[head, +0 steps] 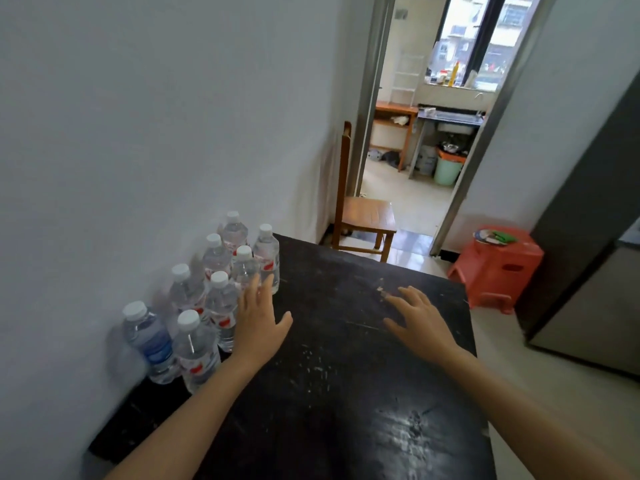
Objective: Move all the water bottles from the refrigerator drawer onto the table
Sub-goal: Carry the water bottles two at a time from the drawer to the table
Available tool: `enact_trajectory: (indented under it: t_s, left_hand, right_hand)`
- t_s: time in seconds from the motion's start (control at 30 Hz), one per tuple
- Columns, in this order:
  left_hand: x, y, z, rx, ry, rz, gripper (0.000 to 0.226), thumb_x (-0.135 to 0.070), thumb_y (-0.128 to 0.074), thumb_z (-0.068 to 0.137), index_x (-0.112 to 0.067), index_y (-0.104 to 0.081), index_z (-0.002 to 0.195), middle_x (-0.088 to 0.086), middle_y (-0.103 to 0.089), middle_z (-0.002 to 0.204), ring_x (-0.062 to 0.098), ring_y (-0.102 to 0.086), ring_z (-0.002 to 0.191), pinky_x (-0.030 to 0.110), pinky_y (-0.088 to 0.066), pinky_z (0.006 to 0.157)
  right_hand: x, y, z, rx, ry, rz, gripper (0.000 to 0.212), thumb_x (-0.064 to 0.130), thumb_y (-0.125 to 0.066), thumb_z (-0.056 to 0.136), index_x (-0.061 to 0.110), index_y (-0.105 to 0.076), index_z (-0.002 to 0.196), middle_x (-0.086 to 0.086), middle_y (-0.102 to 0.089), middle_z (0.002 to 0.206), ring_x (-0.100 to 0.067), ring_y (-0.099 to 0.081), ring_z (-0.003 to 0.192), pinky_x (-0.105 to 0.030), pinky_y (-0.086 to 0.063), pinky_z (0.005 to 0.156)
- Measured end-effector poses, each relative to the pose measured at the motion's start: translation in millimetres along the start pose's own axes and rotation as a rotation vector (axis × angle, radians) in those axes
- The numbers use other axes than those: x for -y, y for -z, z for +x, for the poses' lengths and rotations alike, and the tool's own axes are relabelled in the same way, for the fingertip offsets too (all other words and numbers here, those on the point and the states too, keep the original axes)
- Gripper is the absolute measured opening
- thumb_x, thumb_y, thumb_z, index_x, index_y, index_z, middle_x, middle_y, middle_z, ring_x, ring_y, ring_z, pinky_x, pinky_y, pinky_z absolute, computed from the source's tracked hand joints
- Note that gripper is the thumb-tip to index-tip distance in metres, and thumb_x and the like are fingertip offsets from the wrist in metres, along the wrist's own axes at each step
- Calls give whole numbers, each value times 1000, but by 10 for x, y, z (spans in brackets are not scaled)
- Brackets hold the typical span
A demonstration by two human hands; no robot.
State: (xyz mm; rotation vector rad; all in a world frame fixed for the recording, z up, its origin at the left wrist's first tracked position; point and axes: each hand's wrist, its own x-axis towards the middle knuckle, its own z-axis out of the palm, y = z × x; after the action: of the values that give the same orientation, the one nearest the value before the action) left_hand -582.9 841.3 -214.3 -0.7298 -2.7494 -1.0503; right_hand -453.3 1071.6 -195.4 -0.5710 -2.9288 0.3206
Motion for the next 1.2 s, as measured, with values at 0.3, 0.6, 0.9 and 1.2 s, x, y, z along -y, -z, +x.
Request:
enact_trajectory:
  t_s: [0.3,0.6,0.9,1.2]
  left_hand:
    - [-80,254,-251,58,-197,-74,71,-26,-56,88,-14,-15,144,9,-9,154,23,-7,142,37,-7,114]
    - [237,520,-858,209,-499,-287,56,-27,-52,76,-7,-47,129,13,-42,138,30,-36,128,33,-23,103]
    - [-209,409,-1497,394,-665,-436,53,-24,-55,77,-4,-49,126,15,-47,132,32,-38,124,36,-29,100]
    - [-1038,165,-2580,554,-823,-540,62,-42,-45,74,-3,-53,122,16,-53,126,31,-44,116,34,-30,97]
  right_hand:
    - [-33,275,-985,-213,-137,-108,48,28,-63,85,13,-52,129,-16,-41,142,-33,-30,136,-44,-27,110]
    - [609,-40,-2202,-257,-410,-175,48,25,-74,76,13,-61,120,-19,-54,130,-38,-48,122,-48,-41,97]
    - [965,139,-3499,-264,-589,-297,48,26,-84,61,13,-67,105,-17,-66,107,-37,-64,99,-44,-54,75]
    - [849,367,-5092,-349,-816,-332,43,38,-57,72,14,-66,107,-15,-65,108,-33,-64,99,-41,-54,75]
